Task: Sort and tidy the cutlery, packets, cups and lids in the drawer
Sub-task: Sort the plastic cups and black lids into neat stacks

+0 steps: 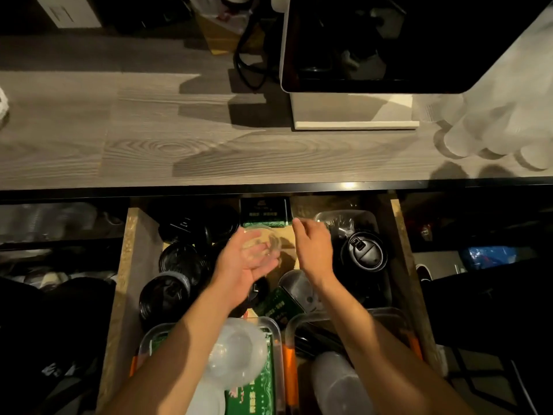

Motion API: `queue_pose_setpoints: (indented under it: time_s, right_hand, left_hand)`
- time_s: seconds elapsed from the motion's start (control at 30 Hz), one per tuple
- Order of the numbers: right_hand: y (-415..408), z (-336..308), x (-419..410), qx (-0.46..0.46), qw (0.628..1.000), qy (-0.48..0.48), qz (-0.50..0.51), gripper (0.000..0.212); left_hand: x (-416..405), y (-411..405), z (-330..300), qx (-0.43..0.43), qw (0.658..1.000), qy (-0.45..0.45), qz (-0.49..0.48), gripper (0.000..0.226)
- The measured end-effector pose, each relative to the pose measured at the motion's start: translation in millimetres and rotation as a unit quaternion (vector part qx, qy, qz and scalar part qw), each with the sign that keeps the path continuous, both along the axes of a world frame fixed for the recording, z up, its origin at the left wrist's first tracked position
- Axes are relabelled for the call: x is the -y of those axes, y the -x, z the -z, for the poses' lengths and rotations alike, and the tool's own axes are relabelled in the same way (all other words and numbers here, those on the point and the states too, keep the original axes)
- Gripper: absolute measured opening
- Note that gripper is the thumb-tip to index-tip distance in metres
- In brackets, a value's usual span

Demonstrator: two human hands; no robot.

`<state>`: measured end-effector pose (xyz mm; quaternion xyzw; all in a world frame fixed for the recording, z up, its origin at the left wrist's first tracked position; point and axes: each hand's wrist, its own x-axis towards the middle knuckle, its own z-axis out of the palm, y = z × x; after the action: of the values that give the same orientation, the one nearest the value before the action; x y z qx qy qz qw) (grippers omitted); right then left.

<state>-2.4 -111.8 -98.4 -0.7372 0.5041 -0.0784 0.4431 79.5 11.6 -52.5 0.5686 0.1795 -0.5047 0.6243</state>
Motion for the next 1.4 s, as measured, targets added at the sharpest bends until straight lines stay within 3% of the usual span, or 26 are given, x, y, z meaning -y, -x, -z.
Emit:
queue_pose_setpoints:
  time_s: [0.1, 0.27, 0.43, 0.57, 0.63, 0.8, 0.9, 1.0, 1.1, 1.23, 1.33, 1.4]
  right_hand:
    - [0, 11, 27, -0.137, 0.974, 0.178, -0.036, 0.048]
    - [-16, 14, 54, -0.256, 0.924, 0.248, -0.141, 0.046]
    - [-34, 23, 65, -0.34, 0.889, 0.236, -0.198, 0.036]
    - [-45, 29, 73, -0.41, 0.879, 0.107, -0.22, 0.026]
    - [-47, 32, 72, -0.422, 0.867, 0.143, -0.222, 0.027]
    - [-31, 20, 51, -0.246, 0.931, 0.204, -0.179, 0.052]
    - [-15, 5, 32, -0.119, 0.977, 0.131, -0.117, 0.062]
    - [2, -19, 13, 0.009, 0.999, 0.036, -0.04, 0.061]
    - [16, -45, -3, 0.135, 0.986, -0.095, 0.028, 0.058]
    - [30, -80, -18, 0.266, 0.93, -0.248, 0.059, 0.047]
    - [37, -102, -23, 0.274, 0.924, -0.262, 0.042, 0.034]
    - [41, -112, -26, 0.23, 0.946, -0.229, 0.014, 0.034]
  left_hand:
    - [-2, -21, 7, 0.021, 0.999, -0.016, 0.026, 0.046]
    - [-13, -13, 13, -0.005, 0.997, -0.039, 0.064, 0.051]
    - [-20, 2, 11, -0.028, 0.999, -0.018, 0.04, 0.05]
    - [-21, 4, 4, -0.032, 0.999, 0.007, 0.024, 0.051]
    - [-20, 3, 1, -0.025, 1.0, 0.012, 0.013, 0.051]
    - [-20, -5, -3, -0.019, 1.0, 0.007, -0.004, 0.05]
    - [-21, -6, -6, -0.011, 1.0, 0.01, -0.014, 0.047]
    - [-25, -8, -12, 0.001, 0.999, 0.019, -0.028, 0.046]
    - [-27, -5, -19, 0.019, 0.999, 0.028, -0.029, 0.043]
    - [-24, 3, -26, 0.04, 0.998, 0.03, -0.038, 0.038]
    - [-19, 13, -33, 0.052, 0.998, 0.03, -0.036, 0.038]
    - [-15, 22, -40, 0.066, 0.997, 0.036, -0.022, 0.035]
